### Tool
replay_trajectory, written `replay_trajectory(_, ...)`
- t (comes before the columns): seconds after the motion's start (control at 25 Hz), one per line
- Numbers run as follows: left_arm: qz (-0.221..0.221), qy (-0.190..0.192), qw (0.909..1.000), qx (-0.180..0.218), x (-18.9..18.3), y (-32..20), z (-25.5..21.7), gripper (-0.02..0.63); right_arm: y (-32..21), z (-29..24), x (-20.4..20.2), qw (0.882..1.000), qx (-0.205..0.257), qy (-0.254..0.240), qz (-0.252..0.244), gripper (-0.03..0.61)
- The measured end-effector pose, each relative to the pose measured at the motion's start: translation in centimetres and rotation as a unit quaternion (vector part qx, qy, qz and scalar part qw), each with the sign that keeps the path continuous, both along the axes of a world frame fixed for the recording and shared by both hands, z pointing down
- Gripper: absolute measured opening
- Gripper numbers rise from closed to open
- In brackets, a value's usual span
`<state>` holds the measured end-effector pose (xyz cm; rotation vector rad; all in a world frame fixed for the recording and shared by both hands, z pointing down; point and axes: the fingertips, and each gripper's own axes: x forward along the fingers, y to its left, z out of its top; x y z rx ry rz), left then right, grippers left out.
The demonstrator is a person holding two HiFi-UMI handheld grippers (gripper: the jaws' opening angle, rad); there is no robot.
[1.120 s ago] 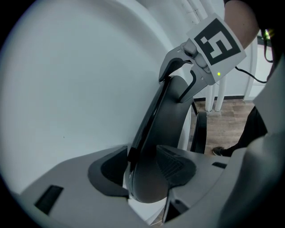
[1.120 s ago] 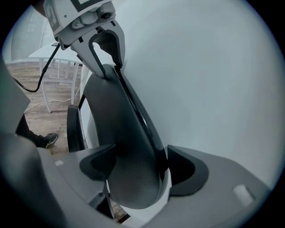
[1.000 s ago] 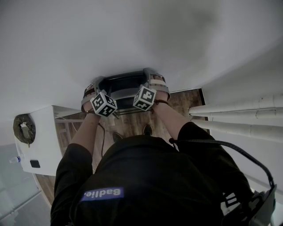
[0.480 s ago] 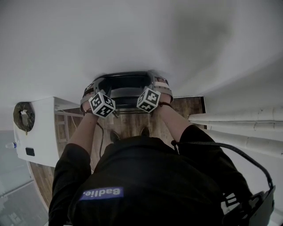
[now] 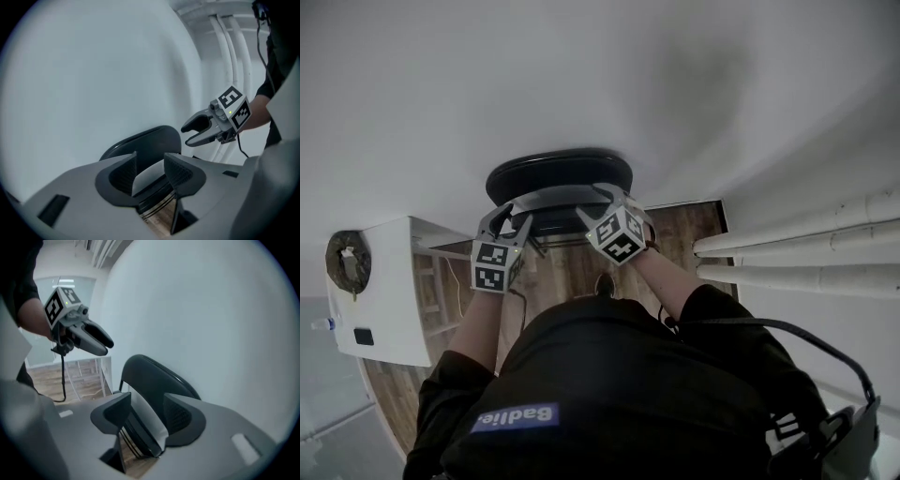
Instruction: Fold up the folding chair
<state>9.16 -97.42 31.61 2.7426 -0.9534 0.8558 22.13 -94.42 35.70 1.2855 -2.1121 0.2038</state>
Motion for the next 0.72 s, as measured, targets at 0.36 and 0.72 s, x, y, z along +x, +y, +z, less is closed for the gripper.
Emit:
replay_trajectory(0.36,0.078,0.182,0.9789,-0.051,-4.4,11.8,-6.1,0.012,9.5,-7.8,-12.0,0.978,0.046,-0.203,0.014,0.003)
replay_trajectory(0.72,0.126,0.242,0.9606,-0.053,-6.2,19.5,-10.0,0.005,16.6,-13.6,-16.8,0.961,0.094,-0.258,-0.002,0.002)
